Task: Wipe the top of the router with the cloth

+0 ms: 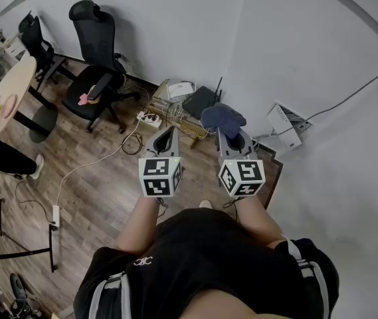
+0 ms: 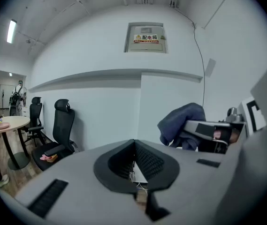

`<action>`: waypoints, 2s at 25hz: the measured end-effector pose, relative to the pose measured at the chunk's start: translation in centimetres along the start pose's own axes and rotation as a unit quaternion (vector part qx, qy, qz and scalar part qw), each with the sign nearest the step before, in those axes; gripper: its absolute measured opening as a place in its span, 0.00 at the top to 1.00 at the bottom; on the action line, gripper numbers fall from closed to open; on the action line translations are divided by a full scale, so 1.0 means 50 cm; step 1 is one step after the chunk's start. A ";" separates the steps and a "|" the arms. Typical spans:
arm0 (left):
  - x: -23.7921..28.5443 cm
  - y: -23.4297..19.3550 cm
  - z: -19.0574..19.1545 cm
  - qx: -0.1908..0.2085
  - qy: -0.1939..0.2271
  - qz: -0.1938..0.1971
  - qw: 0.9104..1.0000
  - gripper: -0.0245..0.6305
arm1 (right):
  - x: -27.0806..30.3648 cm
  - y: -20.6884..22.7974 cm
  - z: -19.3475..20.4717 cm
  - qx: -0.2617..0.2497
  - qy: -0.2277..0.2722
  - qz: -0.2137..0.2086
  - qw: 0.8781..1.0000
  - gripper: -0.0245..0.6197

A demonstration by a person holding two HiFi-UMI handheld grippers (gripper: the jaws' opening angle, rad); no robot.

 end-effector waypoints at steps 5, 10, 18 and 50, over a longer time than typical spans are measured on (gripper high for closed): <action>0.004 0.024 0.004 -0.001 0.001 0.003 1.000 0.95 | -0.008 0.012 0.004 -0.011 0.000 0.000 1.000 0.89; 0.017 0.029 0.008 0.000 -0.007 0.002 1.000 0.95 | 0.004 0.025 0.007 0.002 -0.004 0.000 1.000 0.89; 0.051 0.028 0.001 0.003 -0.013 -0.007 1.000 0.95 | 0.035 0.054 0.011 0.020 -0.011 -0.002 1.000 0.89; 0.389 0.050 -0.061 0.020 -0.026 -0.014 0.999 0.95 | 0.269 0.299 -0.005 0.039 -0.010 -0.045 0.998 0.89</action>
Point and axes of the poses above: the fingertips, and each gripper's own axes: x forward along the fingers, y to its right, z out of its underside, the point moved 10 cm from there along -x, backward along the fingers, and after that the axes turned 4 degrees about x, right-handed, at the moved point
